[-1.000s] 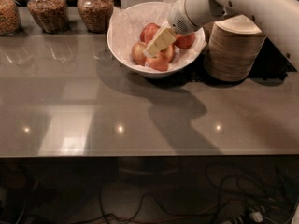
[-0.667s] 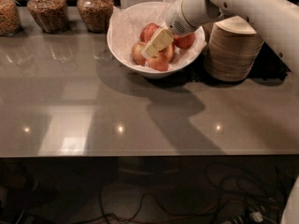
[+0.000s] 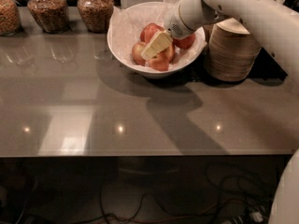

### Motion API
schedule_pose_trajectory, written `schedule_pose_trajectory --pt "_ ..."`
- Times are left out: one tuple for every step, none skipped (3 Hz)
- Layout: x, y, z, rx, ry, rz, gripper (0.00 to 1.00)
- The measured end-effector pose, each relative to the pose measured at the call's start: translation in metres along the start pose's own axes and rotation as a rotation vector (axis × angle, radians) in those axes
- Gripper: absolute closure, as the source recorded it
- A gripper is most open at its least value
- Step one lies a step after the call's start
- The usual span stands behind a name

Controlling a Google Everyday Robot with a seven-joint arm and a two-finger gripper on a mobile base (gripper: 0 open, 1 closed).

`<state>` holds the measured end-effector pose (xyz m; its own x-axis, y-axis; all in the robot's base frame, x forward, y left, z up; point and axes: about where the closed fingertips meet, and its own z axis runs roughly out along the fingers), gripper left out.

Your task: Pick apple from white bowl

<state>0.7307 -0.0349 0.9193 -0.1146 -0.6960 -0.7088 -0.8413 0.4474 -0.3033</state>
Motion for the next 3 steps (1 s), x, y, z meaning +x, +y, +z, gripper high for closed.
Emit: schedule_pose_trajectory --pt "0.0038 0.0002 0.0052 -0.009 0.014 0.005 0.27" --pt "0.004 0.0002 0.005 -0.009 0.015 0.005 0.51" --pt "0.0059 -0.0002 0.0021 -0.008 0.02 0.01 0.74"
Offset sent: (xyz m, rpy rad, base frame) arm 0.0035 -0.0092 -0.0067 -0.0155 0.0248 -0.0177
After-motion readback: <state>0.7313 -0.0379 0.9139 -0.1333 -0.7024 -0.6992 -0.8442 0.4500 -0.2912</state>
